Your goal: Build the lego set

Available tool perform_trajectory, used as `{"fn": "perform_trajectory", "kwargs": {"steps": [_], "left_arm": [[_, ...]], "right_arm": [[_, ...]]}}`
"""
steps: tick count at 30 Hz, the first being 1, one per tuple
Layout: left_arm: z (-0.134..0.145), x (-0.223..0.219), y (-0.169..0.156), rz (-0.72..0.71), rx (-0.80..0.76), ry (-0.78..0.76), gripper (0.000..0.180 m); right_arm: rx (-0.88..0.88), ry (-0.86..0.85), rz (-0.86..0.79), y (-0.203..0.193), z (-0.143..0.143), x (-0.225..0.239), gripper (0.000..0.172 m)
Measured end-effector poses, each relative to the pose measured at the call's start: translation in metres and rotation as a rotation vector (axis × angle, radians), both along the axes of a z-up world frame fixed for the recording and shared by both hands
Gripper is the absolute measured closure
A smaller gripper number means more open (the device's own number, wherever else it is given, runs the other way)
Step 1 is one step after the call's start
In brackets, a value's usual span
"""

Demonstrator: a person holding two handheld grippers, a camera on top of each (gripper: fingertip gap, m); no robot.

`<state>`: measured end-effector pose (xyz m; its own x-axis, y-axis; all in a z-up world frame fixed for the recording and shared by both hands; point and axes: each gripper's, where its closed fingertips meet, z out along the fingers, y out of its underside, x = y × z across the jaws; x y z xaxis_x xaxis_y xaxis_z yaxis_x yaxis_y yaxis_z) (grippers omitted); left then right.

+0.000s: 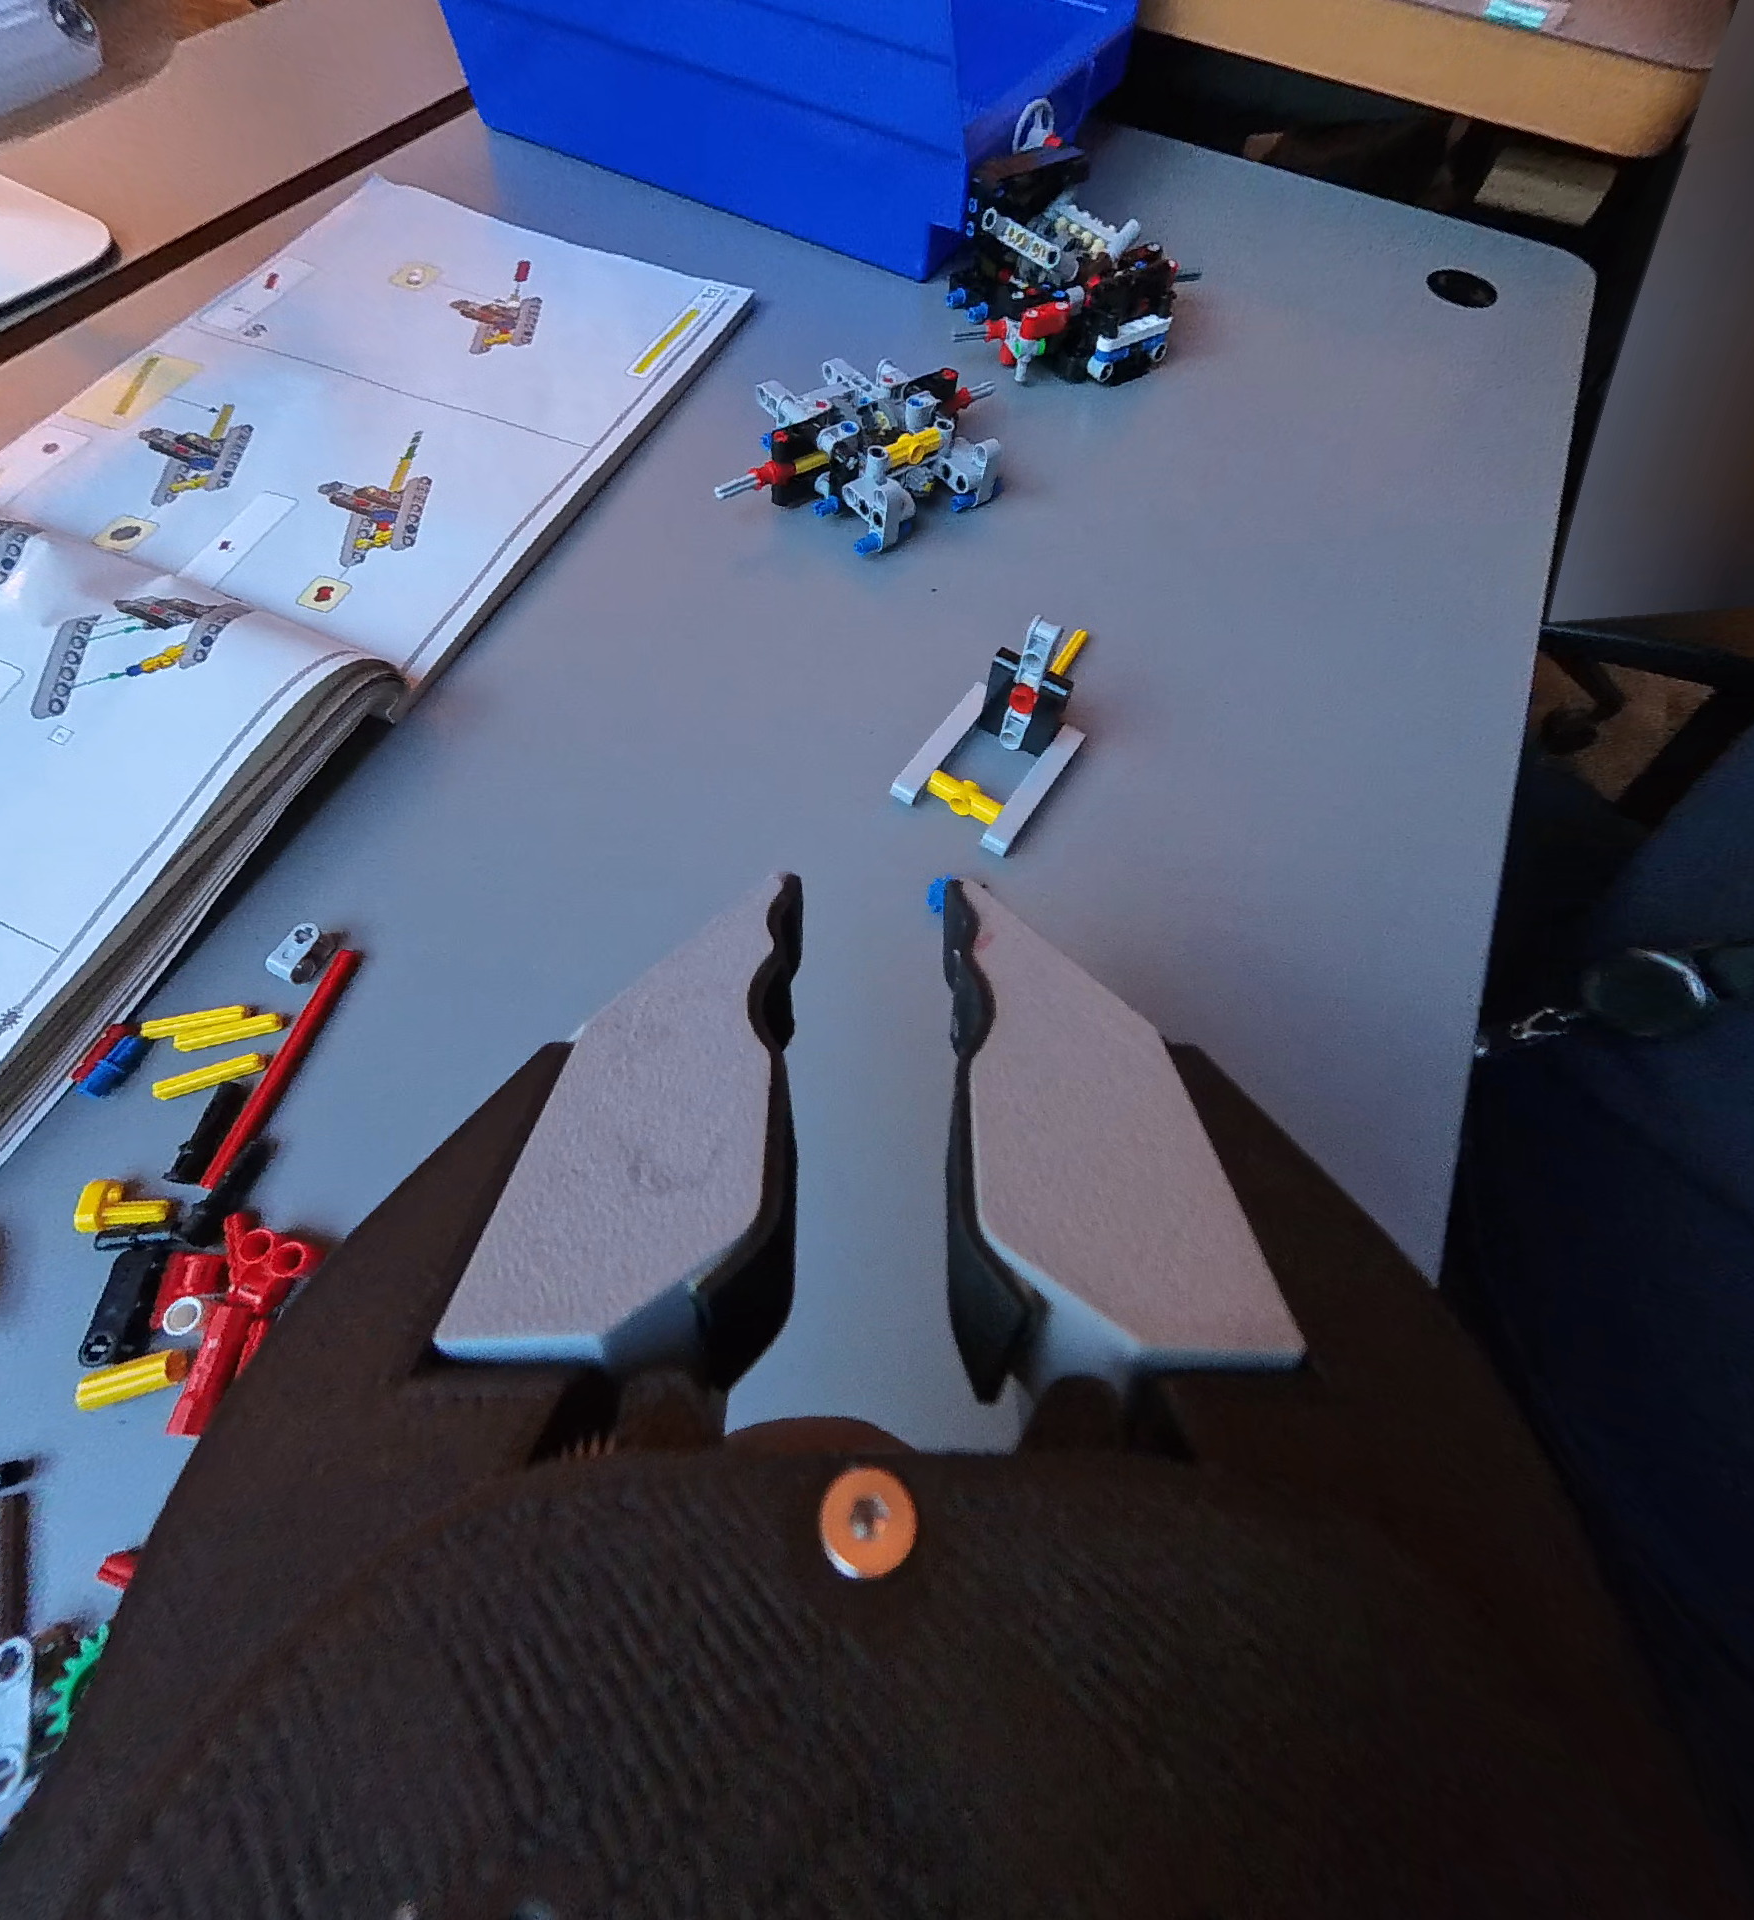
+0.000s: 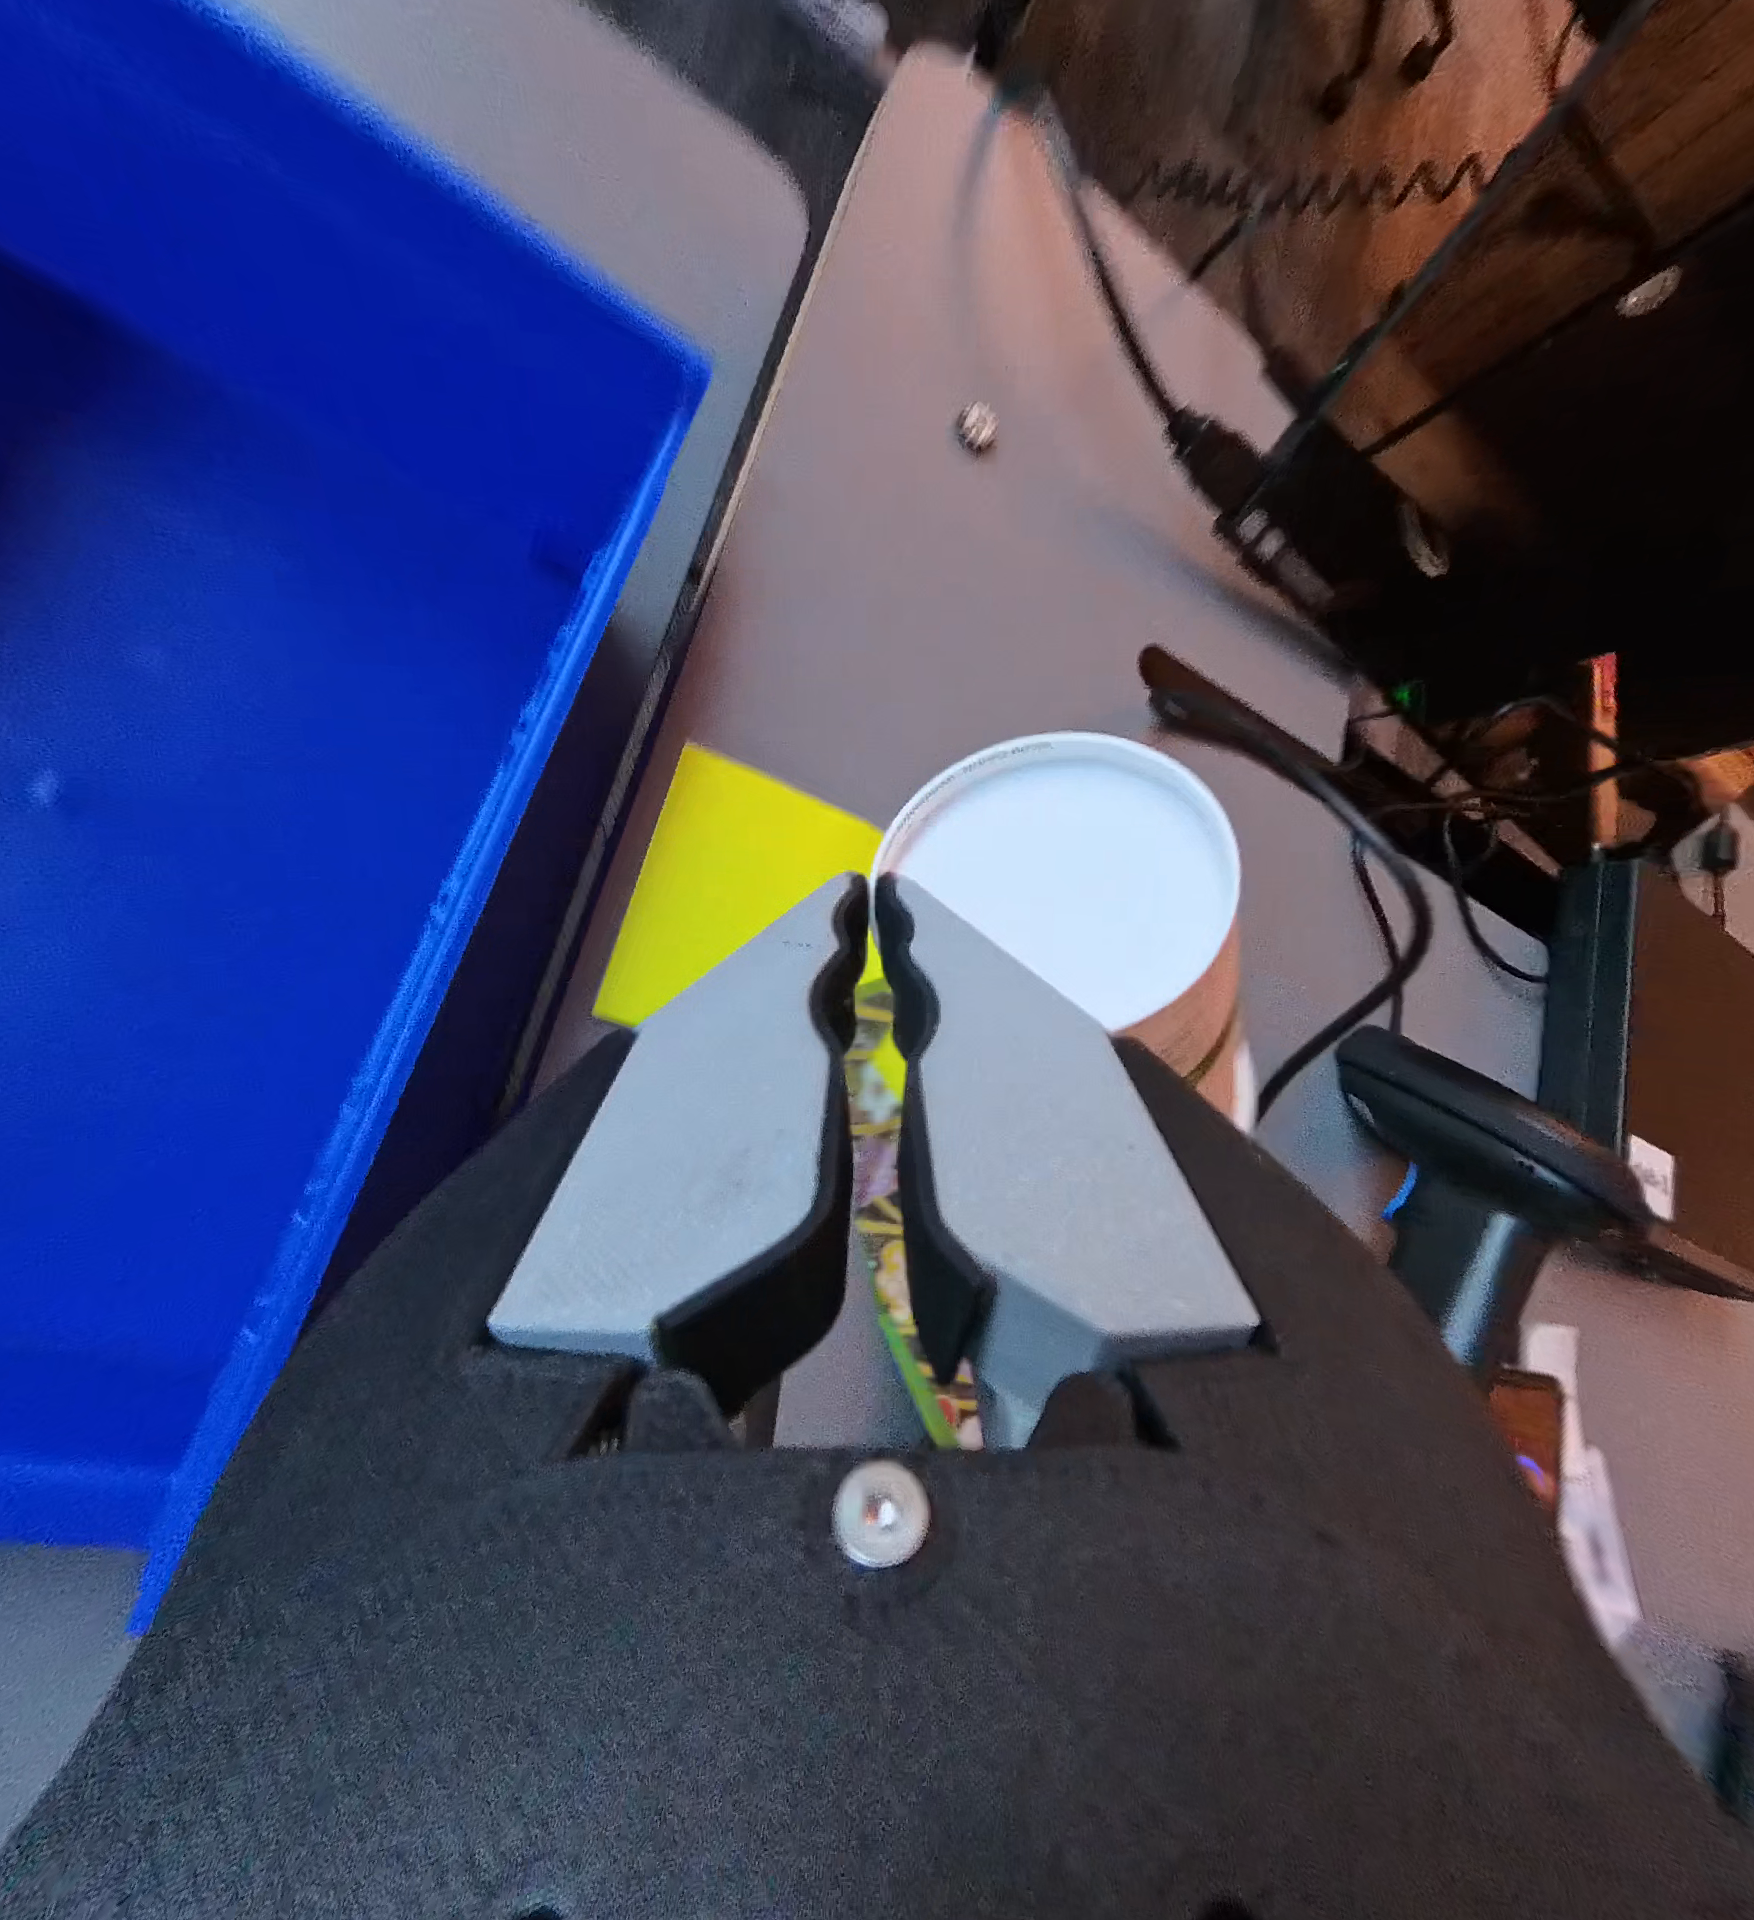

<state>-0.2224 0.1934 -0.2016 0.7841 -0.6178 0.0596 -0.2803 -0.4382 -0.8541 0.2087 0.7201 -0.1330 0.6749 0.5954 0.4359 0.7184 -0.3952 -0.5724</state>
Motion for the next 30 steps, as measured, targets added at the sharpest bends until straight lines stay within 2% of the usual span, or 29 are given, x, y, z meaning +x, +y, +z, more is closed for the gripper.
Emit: {"fn": "perform_trajectory", "kwargs": {"steps": [3, 6, 11, 14, 16, 20, 23, 27, 30], "left_arm": [[-0.003, 0.0, 0.001, -0.003, -0.006, -0.005, 0.156], [-0.009, 0.0, 0.001, -0.007, -0.025, 0.003, 0.156], [-0.004, -0.001, 0.003, -0.004, -0.012, 0.0, 0.157], [-0.003, 0.0, 0.003, -0.005, -0.014, -0.006, 0.157], [-0.004, 0.002, 0.003, -0.01, -0.016, -0.005, 0.157], [-0.003, 0.006, 0.004, -0.019, -0.016, -0.005, 0.157], [-0.004, 0.006, 0.004, -0.021, -0.025, 0.011, 0.155], [-0.018, -0.001, 0.001, -0.005, -0.054, 0.071, 0.154], [-0.035, -0.004, -0.005, -0.008, -0.099, 0.106, 0.152]], "right_arm": [[0.025, 0.135, -0.054, 0.01, 0.023, 0.007, 0.172], [0.001, 0.246, -0.114, 0.017, 0.025, 0.019, 0.172], [-0.059, 0.632, -0.093, 0.015, 0.03, 0.013, 0.172], [-0.068, 0.784, -0.092, 0.01, 0.026, 0.017, 0.172], [-0.036, 0.777, -0.09, 0.007, 0.027, 0.025, 0.171], [-0.025, 0.585, -0.09, 0.0, 0.028, 0.029, 0.139], [0.032, 0.439, -0.071, -0.014, 0.043, 0.025, 0.12], [0.16, 0.366, 0.037, -0.063, 0.082, 0.001, 0.12], [0.192, 0.446, 0.223, -0.135, 0.103, -0.05, 0.127]]}}
